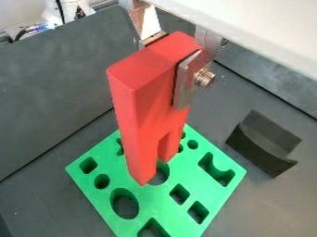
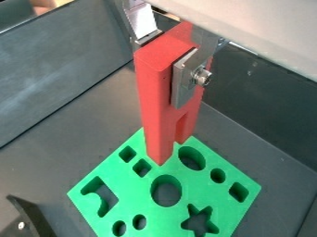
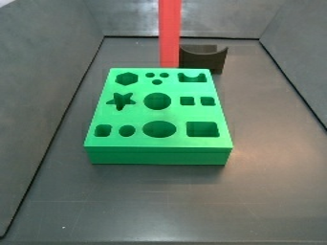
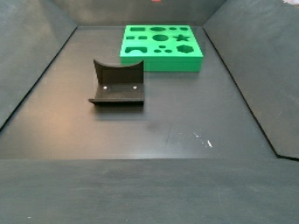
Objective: Insert the double-square object.
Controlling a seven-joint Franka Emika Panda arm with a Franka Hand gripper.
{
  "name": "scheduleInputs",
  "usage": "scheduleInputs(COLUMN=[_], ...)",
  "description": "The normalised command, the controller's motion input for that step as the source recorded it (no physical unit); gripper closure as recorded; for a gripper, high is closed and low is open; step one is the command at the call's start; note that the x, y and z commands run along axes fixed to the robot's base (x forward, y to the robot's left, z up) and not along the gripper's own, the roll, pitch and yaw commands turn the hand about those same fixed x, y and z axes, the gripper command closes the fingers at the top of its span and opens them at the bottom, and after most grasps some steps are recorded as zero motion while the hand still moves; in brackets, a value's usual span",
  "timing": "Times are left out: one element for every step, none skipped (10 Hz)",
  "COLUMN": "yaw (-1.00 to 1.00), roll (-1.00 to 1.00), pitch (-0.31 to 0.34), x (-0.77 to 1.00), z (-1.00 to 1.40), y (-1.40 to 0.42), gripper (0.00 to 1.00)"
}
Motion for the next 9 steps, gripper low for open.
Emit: scheduleInputs(yaw=[-0.81,-0.86,-0.88,-0.87,-0.88,-0.88,-0.88,-1.0,-1.0], roll=[0.01,0.01,0.0,0.0,0.0,0.0,0.0,0.0,0.0], pitch=[-0.011,-0.007,-0.007,0.0,0.0,0.0,0.0,0.0,0.0], x=[0.34,0.27,0.25,0.27,0.25,0.23,0.23,0.08,0.0], z=[-0.34,-0.34,-0.33,-0.32,-0.26,-0.25,-0.25,-0.25,-0.22], y=[0.0,0.0,0.0,0.0,0.0,0.0,0.0,0.0,0.0], gripper=[1.0,1.0,1.0,1.0,1.0,1.0,1.0,1.0,1.0])
